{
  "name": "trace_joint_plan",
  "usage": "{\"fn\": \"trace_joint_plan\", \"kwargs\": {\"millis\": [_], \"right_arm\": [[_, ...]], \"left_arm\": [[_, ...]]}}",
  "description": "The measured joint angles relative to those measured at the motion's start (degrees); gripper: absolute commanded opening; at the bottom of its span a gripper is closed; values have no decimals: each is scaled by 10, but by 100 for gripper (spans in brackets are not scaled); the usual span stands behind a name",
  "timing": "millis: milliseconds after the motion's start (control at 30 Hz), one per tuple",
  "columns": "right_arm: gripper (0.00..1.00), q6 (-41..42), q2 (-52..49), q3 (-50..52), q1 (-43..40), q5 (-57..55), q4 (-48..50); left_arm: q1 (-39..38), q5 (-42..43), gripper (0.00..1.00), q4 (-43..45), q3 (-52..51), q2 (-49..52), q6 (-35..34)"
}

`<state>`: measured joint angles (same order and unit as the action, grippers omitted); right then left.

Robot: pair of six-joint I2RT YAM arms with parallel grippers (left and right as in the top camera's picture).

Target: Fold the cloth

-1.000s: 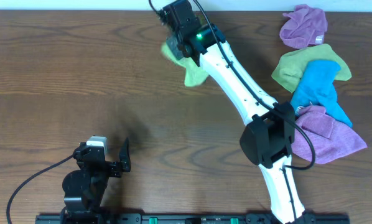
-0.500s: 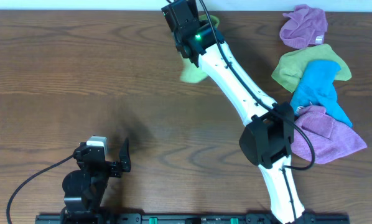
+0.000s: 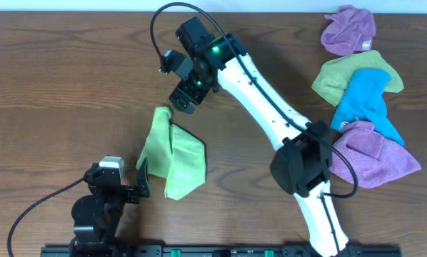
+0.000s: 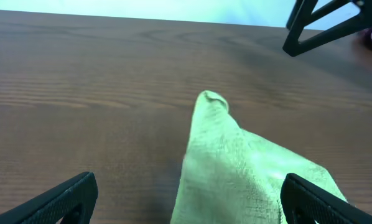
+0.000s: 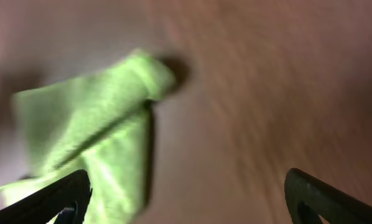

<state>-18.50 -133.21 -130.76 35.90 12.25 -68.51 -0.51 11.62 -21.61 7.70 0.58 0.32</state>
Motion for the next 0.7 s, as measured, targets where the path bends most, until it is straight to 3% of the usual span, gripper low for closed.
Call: {"fn": "trace_joint_plan", "kwargs": {"millis": [333, 533, 700], "right_arm": [[75, 14, 0, 40, 9, 42, -47], [61, 13, 0, 109, 56, 62, -81], [50, 7, 0, 110, 115, 64, -143]], "left_arm": [[0, 0, 95, 0, 0, 0, 0], [0, 0, 95, 0, 0, 0, 0], [0, 0, 95, 0, 0, 0, 0]]}}
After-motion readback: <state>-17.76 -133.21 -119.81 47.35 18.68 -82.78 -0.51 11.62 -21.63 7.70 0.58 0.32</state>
